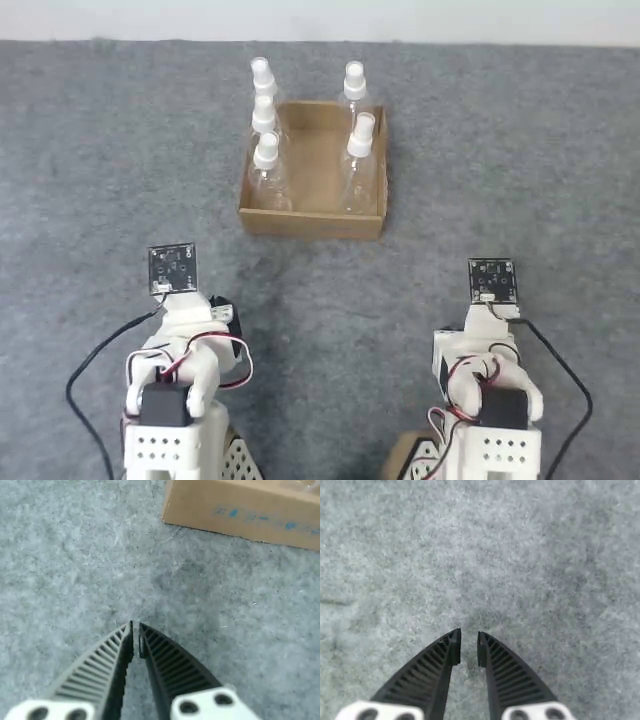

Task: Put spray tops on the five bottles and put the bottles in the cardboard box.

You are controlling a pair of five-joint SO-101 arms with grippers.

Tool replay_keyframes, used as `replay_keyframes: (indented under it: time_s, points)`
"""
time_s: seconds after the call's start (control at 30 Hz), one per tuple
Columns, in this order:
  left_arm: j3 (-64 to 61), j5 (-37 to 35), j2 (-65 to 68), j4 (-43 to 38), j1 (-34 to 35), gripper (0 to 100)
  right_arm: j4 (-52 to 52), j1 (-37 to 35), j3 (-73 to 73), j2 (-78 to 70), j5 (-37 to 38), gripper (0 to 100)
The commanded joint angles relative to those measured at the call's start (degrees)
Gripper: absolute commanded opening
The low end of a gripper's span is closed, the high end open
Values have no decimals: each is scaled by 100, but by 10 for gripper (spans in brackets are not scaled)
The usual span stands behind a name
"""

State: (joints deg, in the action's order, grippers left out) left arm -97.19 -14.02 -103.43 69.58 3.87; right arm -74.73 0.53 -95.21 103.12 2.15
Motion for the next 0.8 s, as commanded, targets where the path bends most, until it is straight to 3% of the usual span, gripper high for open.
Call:
replay_keyframes:
  time_s: [0.0, 0.77]
  points:
    - [66, 18, -114, 44, -44, 12, -40, 66, -123, 84, 26, 17]
    - [66, 18, -114, 273, -18, 12, -40, 66, -123, 84, 26, 17]
